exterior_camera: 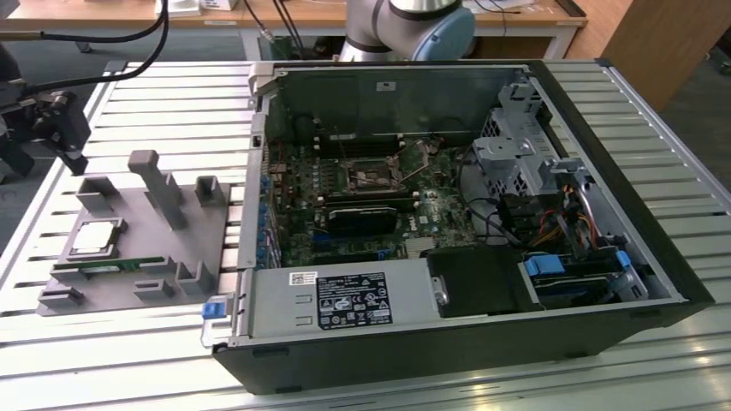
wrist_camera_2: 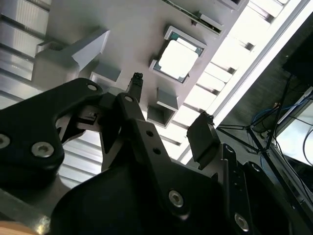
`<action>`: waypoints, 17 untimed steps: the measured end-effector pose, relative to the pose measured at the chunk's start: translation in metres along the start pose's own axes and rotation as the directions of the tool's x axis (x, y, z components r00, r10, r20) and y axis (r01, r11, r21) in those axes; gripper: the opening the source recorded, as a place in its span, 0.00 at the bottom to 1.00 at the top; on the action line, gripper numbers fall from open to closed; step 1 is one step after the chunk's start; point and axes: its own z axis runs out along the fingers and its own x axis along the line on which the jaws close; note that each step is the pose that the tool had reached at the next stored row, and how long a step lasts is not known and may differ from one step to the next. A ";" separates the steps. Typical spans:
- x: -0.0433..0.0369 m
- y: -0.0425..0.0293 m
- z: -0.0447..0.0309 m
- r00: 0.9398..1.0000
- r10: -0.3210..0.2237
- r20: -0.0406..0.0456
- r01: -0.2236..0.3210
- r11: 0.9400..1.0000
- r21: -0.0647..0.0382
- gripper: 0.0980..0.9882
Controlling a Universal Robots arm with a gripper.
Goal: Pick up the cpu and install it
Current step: 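Pick up the cpu and move it towards the insertion slot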
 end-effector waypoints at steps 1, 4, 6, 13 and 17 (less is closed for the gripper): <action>0.0013 -0.0001 0.0006 1.000 0.000 0.000 0.000 1.000 0.000 0.61; 0.0030 -0.0005 0.0065 1.000 0.000 0.000 0.000 1.000 -0.002 0.61; 0.0030 -0.0005 0.0080 1.000 0.000 0.000 0.000 1.000 -0.003 0.61; 0.0030 -0.0007 0.0108 1.000 0.000 0.000 0.000 1.000 -0.004 0.61; 0.0030 -0.0007 0.0118 1.000 0.000 0.000 0.000 1.000 -0.005 0.61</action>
